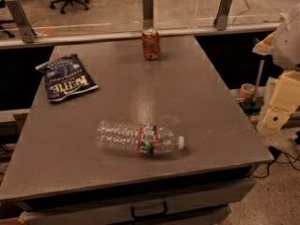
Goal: Move coke can near water bottle
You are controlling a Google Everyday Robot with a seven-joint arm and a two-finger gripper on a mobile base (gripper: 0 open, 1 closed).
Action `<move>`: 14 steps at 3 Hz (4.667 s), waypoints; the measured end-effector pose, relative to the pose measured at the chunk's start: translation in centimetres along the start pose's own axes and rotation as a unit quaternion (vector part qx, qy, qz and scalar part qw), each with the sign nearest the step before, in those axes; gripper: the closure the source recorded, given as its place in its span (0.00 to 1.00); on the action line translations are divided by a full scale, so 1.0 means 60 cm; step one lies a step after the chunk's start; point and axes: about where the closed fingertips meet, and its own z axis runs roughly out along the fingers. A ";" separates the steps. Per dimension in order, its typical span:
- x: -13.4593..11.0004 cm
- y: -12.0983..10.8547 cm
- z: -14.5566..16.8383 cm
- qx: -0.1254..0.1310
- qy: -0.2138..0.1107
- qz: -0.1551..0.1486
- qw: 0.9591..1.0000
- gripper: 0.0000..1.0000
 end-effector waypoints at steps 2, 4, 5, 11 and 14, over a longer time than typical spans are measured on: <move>-0.010 -0.015 0.005 0.001 -0.019 -0.005 1.000 0.00; -0.120 -0.170 0.061 0.052 -0.112 -0.061 0.991 0.00; -0.194 -0.246 0.085 0.080 -0.173 -0.053 0.980 0.00; -0.315 -0.467 0.345 0.049 -0.384 0.188 0.903 0.00; -0.429 -0.469 0.369 -0.011 -0.449 0.209 0.869 0.18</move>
Offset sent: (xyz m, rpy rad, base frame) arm 0.0250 0.0064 -0.0028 0.0753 -0.0095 0.0448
